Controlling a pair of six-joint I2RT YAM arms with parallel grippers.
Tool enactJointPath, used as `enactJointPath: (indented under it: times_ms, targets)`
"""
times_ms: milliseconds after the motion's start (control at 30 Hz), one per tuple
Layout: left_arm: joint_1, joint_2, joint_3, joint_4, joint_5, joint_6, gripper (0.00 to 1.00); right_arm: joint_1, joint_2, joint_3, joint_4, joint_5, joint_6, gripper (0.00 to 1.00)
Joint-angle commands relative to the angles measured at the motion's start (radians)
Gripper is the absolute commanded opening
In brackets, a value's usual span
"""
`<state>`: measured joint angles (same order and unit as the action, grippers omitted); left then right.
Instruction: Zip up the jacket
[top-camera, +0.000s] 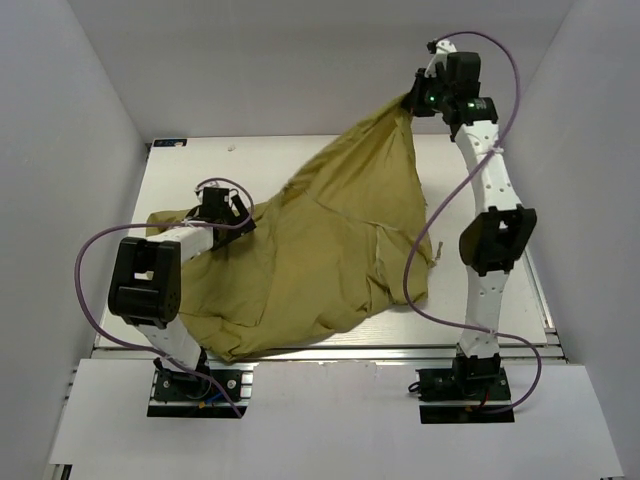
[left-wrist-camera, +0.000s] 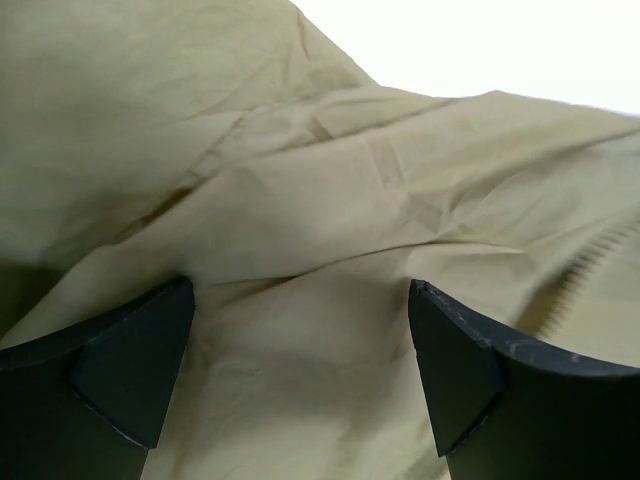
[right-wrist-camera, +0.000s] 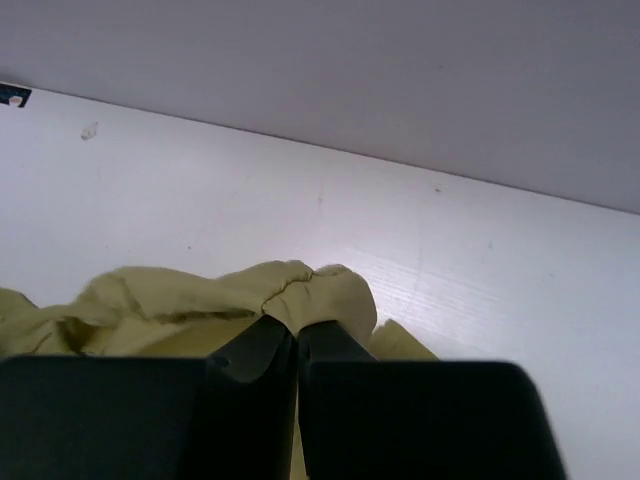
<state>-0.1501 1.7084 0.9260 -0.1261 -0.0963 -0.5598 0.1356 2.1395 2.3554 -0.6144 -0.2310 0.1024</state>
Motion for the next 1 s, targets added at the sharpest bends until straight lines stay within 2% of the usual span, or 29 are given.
enactJointPath:
  times_ms: [0,33,67,100,133,167,200,267,300,367,400,433,533,600,633,667,700,767,800,900,967]
  targets:
    - [0.018,0.042,0.005,-0.078,-0.103,-0.026,0.98,0.001,0.151,0.052,0.092,-0.108,0.048,0.00]
    - [0.021,0.043,0.014,-0.082,-0.126,-0.041,0.98,0.002,0.134,-0.026,0.201,-0.110,0.071,0.00]
    - [0.027,0.049,0.034,-0.083,-0.132,-0.043,0.98,0.002,0.125,-0.109,0.431,-0.116,0.106,0.00]
    - [0.029,0.053,0.046,-0.083,-0.137,-0.045,0.98,0.009,0.126,-0.190,0.508,-0.094,0.130,0.00]
    - [0.029,0.056,0.059,-0.076,-0.138,-0.043,0.98,0.013,0.181,-0.158,0.542,-0.071,0.143,0.00]
    - [0.030,0.057,0.069,-0.070,-0.134,-0.042,0.98,0.018,0.225,-0.087,0.526,-0.077,0.134,0.06]
    - [0.029,0.056,0.094,-0.067,-0.126,-0.040,0.98,0.027,0.314,0.071,0.509,-0.091,0.122,0.37]
    - [0.030,0.039,0.112,-0.043,-0.096,-0.028,0.98,0.035,0.352,0.169,0.475,-0.166,0.103,0.67]
    - [0.029,0.028,0.122,-0.034,-0.085,-0.026,0.98,0.048,0.312,0.153,0.460,-0.168,0.076,0.88]
    - [0.029,0.004,0.129,-0.010,-0.075,-0.005,0.98,0.079,0.205,0.018,0.438,-0.119,0.004,0.89]
    - [0.029,-0.028,0.141,-0.015,-0.074,-0.003,0.98,0.088,0.077,-0.069,0.441,-0.088,-0.054,0.89]
    - [0.029,-0.048,0.146,-0.027,-0.074,0.006,0.98,0.093,0.015,-0.222,0.436,-0.061,-0.067,0.89]
    - [0.030,-0.151,0.146,-0.058,-0.046,0.006,0.98,0.094,-0.177,-0.378,0.287,0.053,-0.040,0.89]
    - [0.030,-0.209,0.132,-0.075,0.015,0.001,0.98,0.094,-0.309,-0.548,0.153,0.165,-0.014,0.89]
    - [0.029,-0.290,0.101,-0.090,0.073,-0.011,0.98,0.093,-0.402,-0.703,0.103,0.208,-0.004,0.89]
    - [0.026,-0.291,0.100,-0.090,0.073,-0.011,0.98,0.093,-0.403,-0.788,0.090,0.223,0.005,0.89]
    - [0.024,-0.317,0.087,-0.095,0.146,-0.017,0.98,0.093,-0.494,-0.873,0.085,0.225,0.011,0.89]
    - [0.012,-0.384,0.045,-0.102,0.210,-0.022,0.98,0.090,-0.578,-1.034,0.094,0.225,0.045,0.89]
    - [0.004,-0.406,0.031,-0.107,0.246,-0.026,0.98,0.087,-0.646,-1.173,0.106,0.225,0.066,0.89]
    - [-0.061,-0.480,-0.030,-0.125,0.259,-0.025,0.98,0.084,-0.723,-1.336,0.143,0.145,0.120,0.89]
    - [-0.120,-0.522,-0.064,-0.147,0.244,-0.026,0.98,0.084,-0.740,-1.392,0.192,0.154,0.129,0.89]
